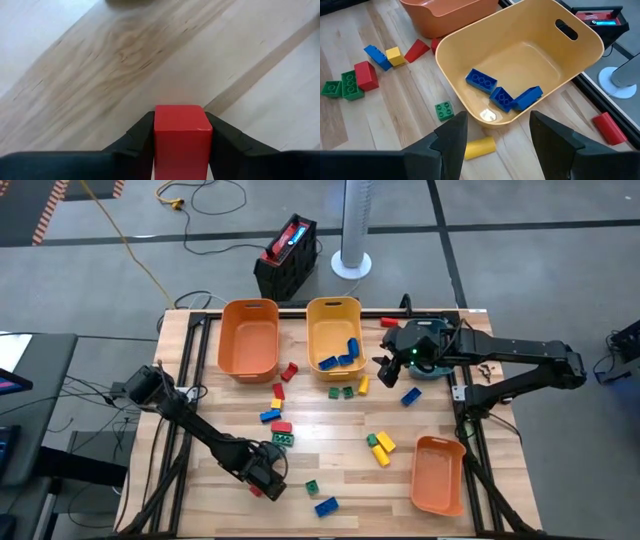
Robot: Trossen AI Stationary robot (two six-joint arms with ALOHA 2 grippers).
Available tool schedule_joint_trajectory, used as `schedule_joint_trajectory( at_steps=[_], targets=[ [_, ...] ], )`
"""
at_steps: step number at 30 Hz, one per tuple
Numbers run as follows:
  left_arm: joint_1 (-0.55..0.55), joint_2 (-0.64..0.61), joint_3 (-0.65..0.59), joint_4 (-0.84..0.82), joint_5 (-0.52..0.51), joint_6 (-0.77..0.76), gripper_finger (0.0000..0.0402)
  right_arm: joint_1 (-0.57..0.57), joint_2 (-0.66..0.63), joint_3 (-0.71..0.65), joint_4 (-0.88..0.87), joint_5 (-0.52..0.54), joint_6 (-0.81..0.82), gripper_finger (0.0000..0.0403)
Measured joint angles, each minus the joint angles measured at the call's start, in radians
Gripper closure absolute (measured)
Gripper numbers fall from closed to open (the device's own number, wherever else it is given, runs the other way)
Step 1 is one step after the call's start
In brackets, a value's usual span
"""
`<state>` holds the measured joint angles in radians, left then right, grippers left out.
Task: Sort blocks
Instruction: Put the red block into the top orange bin
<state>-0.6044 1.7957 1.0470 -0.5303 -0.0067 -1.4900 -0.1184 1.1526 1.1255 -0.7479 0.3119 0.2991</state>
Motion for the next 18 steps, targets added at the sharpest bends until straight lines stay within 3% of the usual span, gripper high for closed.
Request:
schedule_joint_trajectory(
  at_steps=[7, 12, 18],
  targets=[
    [0.016, 0.001, -0.001, -0.029, 0.004, 0.033, 0.0274, 0.0, 0.0, 0.0, 0.0, 0.0, 0.008, 0.0177],
    [0.031, 0.002, -0.002, -0.046, 0.018, 0.073, 0.0253, 0.0, 0.0, 0.0, 0.0, 0.0, 0.015, 0.0177],
    [0.065, -0.039, -0.005, -0.138, -0.007, 0.149, 0.0271, 0.0, 0.0, 0.0, 0.0, 0.0, 0.025, 0.0177]
  ],
)
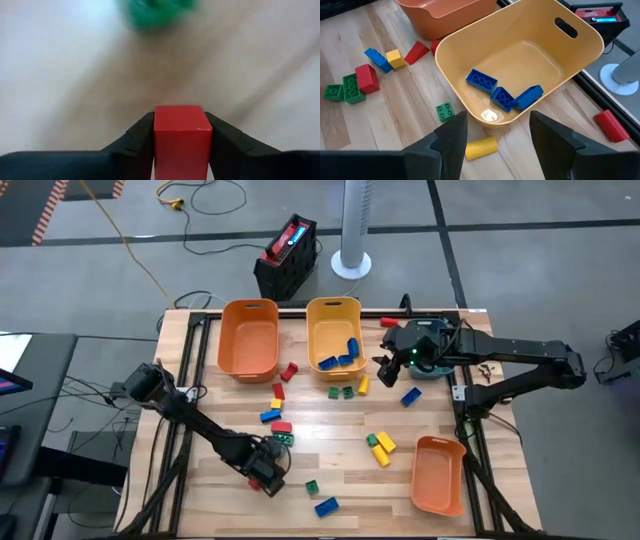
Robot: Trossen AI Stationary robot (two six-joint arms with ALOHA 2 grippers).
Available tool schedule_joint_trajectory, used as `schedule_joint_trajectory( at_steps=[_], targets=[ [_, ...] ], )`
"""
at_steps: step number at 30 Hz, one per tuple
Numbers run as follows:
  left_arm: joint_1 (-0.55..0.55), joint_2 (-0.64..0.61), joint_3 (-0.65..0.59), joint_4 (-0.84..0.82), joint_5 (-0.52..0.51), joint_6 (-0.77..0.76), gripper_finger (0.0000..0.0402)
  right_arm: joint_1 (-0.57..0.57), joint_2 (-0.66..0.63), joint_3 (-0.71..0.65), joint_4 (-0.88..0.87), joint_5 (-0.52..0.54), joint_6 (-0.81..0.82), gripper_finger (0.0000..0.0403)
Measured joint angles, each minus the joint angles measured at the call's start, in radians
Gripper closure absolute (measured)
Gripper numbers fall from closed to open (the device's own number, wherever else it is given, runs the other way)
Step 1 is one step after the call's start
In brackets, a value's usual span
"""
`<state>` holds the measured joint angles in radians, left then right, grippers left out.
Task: Sort blocks
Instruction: Put the red block into the top orange bin
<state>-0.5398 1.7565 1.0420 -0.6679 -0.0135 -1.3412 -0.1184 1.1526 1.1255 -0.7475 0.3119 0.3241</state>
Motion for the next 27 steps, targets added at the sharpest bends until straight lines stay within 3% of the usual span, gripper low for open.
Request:
schedule_joint_trajectory(
  at_steps=[12, 20, 23, 27],
  targets=[
    [0.094, -0.185, -0.002, -0.202, -0.075, 0.106, 0.0264, 0.0, 0.0, 0.0, 0.0, 0.0, 0.009, 0.0177],
    [0.149, -0.408, 0.0, -0.297, -0.26, 0.046, 0.0264, 0.005, 0.0, 0.0, 0.026, 0.0, 0.011, 0.0177],
    [0.207, -0.483, 0.0, -0.344, -0.341, 0.048, 0.0264, 0.016, 0.0, 0.0, 0.061, 0.0, 0.012, 0.0177],
    [0.365, -0.552, 0.0, -0.349, -0.372, 0.162, 0.0264, 0.035, 0.013, 0.001, 0.122, 0.0, 0.024, 0.0177]
  ],
)
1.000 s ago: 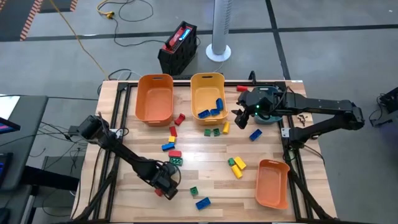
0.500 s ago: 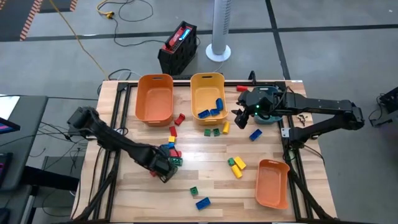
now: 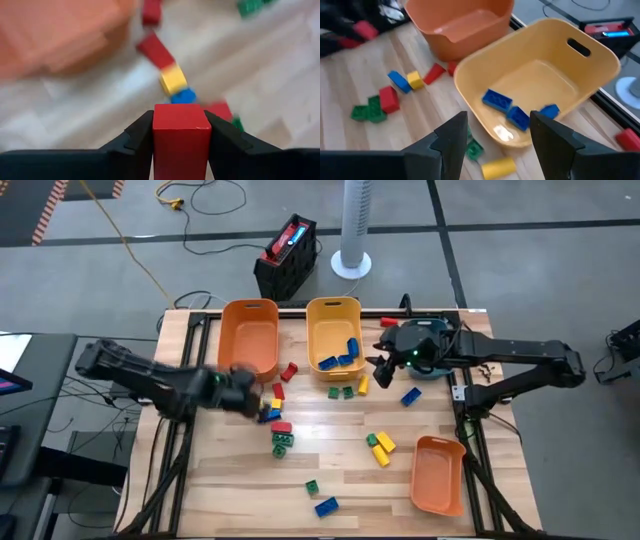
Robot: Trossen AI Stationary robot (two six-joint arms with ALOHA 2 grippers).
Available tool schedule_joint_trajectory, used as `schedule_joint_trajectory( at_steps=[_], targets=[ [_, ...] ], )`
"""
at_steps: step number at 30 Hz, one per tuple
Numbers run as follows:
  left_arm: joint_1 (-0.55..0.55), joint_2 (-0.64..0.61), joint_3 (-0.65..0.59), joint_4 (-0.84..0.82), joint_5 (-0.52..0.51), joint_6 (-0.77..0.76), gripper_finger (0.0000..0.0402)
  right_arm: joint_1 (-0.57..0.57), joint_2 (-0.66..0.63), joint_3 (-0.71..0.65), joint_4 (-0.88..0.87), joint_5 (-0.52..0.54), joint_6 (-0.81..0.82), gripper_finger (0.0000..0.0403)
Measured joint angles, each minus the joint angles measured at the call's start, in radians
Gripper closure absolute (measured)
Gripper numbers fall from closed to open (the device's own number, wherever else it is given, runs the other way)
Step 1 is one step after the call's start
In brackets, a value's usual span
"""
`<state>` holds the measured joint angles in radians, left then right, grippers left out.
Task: Sort blocks
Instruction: Put the red block into the top orange bin
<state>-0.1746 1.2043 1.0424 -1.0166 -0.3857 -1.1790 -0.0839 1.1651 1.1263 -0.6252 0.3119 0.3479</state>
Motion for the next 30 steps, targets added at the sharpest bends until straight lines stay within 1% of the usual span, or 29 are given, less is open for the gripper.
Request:
schedule_joint_trajectory(
  at_steps=[3, 6, 9, 14, 18, 21, 23, 30],
  targets=[
    [0.145, -0.034, 0.0, 0.041, 0.01, 0.133, 0.0264, 0.015, 0.019, 0.0, 0.024, 0.0, 0.004, 0.0177],
    [0.293, -0.053, 0.002, 0.081, 0.059, 0.246, 0.0264, 0.028, 0.039, 0.0, 0.022, 0.0, 0.014, 0.0177],
    [0.429, -0.056, 0.002, 0.087, 0.121, 0.344, 0.0264, 0.039, 0.056, 0.0, 0.024, 0.0, 0.019, 0.0177],
    [0.625, -0.016, 0.002, 0.113, 0.22, 0.5, 0.0264, 0.039, 0.088, 0.0, 0.052, 0.001, 0.022, 0.0177],
    [0.751, 0.056, 0.002, 0.155, 0.302, 0.592, 0.0264, 0.039, 0.108, 0.0, 0.075, 0.001, 0.022, 0.0177],
    [0.808, 0.126, 0.002, 0.182, 0.346, 0.648, 0.0264, 0.039, 0.115, 0.0, 0.085, 0.001, 0.027, 0.0177],
    [0.832, 0.177, 0.002, 0.191, 0.356, 0.679, 0.0264, 0.039, 0.114, 0.0, 0.084, 0.001, 0.04, 0.0177],
    [0.85, 0.314, 0.002, 0.223, 0.356, 0.724, 0.0264, 0.04, 0.111, 0.0, 0.08, 0.001, 0.077, 0.0177]
  ],
)
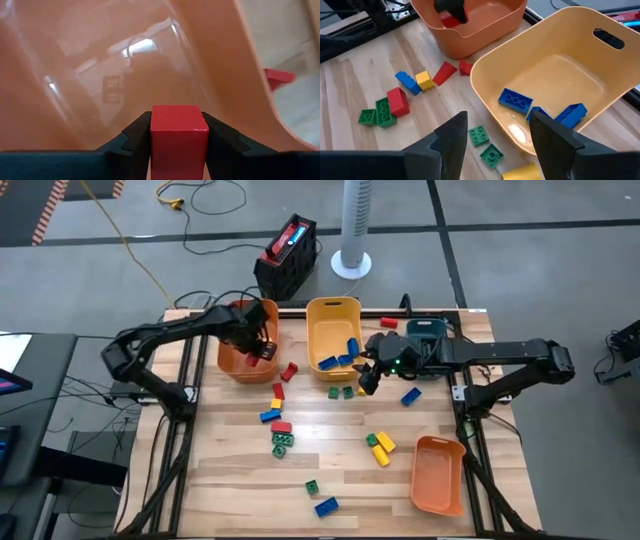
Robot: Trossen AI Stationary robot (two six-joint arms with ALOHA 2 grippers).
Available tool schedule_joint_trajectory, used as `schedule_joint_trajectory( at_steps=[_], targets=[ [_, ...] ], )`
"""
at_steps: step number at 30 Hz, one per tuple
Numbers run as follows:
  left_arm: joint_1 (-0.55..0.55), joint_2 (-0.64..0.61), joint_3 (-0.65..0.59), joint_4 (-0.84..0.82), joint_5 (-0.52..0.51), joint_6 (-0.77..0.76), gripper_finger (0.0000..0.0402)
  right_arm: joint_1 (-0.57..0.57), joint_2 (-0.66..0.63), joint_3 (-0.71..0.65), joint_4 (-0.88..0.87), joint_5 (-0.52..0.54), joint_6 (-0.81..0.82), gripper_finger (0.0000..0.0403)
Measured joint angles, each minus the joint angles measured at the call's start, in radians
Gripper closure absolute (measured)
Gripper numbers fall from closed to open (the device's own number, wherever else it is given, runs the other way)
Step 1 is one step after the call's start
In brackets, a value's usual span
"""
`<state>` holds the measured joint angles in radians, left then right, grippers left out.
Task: Sort blocks
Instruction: Put the red block into the top orange bin, then put the green game piece into the blue bin
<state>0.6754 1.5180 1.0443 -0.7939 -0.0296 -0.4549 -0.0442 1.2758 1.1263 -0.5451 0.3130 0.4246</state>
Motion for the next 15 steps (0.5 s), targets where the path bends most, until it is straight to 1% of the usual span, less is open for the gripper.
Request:
schedule_joint_trajectory(
  at_steps=[4, 7, 15],
  targets=[
    [0.0, 0.057, 0.0, 0.023, 0.0, 0.0, 0.0263, 0.006, 0.0, 0.0, 0.001, 0.0, 0.014, 0.0177],
    [0.0, 0.085, 0.0, 0.038, 0.011, 0.003, 0.0253, 0.015, 0.0, 0.0, 0.0, 0.0, 0.021, 0.0177],
    [0.001, 0.085, 0.0, 0.059, 0.063, 0.025, 0.0236, 0.031, 0.0, 0.0, 0.0, 0.001, 0.028, 0.0177]
  ],
)
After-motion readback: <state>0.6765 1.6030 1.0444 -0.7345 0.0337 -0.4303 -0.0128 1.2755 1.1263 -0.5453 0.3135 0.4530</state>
